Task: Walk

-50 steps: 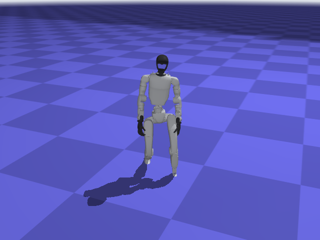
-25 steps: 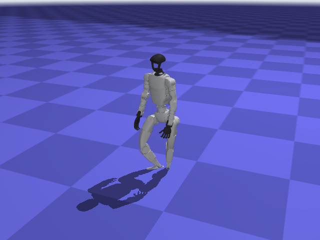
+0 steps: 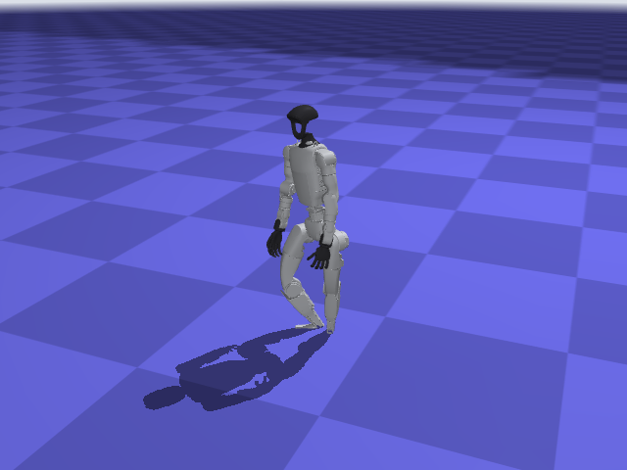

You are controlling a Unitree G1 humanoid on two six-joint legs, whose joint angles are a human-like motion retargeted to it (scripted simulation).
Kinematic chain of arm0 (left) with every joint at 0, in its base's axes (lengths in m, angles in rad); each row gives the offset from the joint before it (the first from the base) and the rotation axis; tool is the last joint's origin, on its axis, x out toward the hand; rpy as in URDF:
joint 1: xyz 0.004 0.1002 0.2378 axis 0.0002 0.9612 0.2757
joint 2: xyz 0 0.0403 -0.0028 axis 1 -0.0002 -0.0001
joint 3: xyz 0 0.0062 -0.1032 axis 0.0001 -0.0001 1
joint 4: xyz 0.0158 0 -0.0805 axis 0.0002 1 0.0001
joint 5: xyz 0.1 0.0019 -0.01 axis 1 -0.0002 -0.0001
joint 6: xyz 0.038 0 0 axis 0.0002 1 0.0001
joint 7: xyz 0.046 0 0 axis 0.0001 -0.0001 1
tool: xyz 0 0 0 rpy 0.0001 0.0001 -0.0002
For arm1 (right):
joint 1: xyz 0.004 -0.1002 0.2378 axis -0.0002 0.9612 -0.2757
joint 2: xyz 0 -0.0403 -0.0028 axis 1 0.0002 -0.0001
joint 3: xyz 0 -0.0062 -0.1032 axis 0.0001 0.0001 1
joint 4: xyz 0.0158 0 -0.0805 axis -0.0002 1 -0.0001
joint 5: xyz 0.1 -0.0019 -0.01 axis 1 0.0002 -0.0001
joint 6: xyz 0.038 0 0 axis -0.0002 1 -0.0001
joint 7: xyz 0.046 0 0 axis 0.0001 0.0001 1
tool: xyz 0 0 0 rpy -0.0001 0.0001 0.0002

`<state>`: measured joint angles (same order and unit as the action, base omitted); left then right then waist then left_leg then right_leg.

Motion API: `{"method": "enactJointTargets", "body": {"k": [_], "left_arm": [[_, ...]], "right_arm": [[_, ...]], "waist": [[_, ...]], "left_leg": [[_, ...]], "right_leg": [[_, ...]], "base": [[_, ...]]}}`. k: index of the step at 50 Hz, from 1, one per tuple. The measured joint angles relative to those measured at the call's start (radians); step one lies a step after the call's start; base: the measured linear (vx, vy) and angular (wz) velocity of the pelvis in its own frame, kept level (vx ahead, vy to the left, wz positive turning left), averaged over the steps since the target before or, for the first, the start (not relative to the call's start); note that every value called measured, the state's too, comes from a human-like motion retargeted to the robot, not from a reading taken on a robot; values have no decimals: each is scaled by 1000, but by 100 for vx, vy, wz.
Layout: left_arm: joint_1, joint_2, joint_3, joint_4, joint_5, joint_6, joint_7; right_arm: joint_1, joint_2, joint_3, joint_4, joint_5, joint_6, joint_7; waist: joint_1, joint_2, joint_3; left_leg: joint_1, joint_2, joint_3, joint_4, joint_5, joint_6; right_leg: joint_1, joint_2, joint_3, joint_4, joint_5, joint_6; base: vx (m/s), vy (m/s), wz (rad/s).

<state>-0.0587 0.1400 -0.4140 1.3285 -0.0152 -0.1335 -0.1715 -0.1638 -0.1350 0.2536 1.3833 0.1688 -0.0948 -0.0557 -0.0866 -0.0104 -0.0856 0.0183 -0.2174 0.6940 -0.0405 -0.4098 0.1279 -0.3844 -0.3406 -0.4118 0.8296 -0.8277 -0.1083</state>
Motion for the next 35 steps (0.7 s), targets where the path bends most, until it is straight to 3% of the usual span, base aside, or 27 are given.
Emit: {"method": "enactJointTargets", "body": {"k": [8,15,27,35], "left_arm": [[-68,5,43,67,-90,-3,-14],[-60,-11,65,80,-114,1,-33],[-48,16,89,108,-93,30,-150],[-45,35,95,118,-97,34,-180]], "right_arm": [[25,26,-26,3,37,7,27],[46,37,-46,-6,43,15,60],[33,35,-49,32,27,30,154],[10,30,-14,46,20,28,180]], "waist": [[41,10,19],[67,-38,50],[56,-49,6],[63,-36,-19]], "left_leg": [[-67,38,-70,73,11,14],[-193,79,-120,309,-62,6],[-299,181,-90,490,-172,4],[-352,243,-197,583,-204,-21]], "right_leg": [[40,69,23,-118,42,0],[35,25,5,-84,51,36],[0,44,-83,-87,77,41],[3,109,-104,-146,108,38]], "base": [[-3,-5,12],[-8,-7,38],[-4,-2,57],[0,1,-4]]}}
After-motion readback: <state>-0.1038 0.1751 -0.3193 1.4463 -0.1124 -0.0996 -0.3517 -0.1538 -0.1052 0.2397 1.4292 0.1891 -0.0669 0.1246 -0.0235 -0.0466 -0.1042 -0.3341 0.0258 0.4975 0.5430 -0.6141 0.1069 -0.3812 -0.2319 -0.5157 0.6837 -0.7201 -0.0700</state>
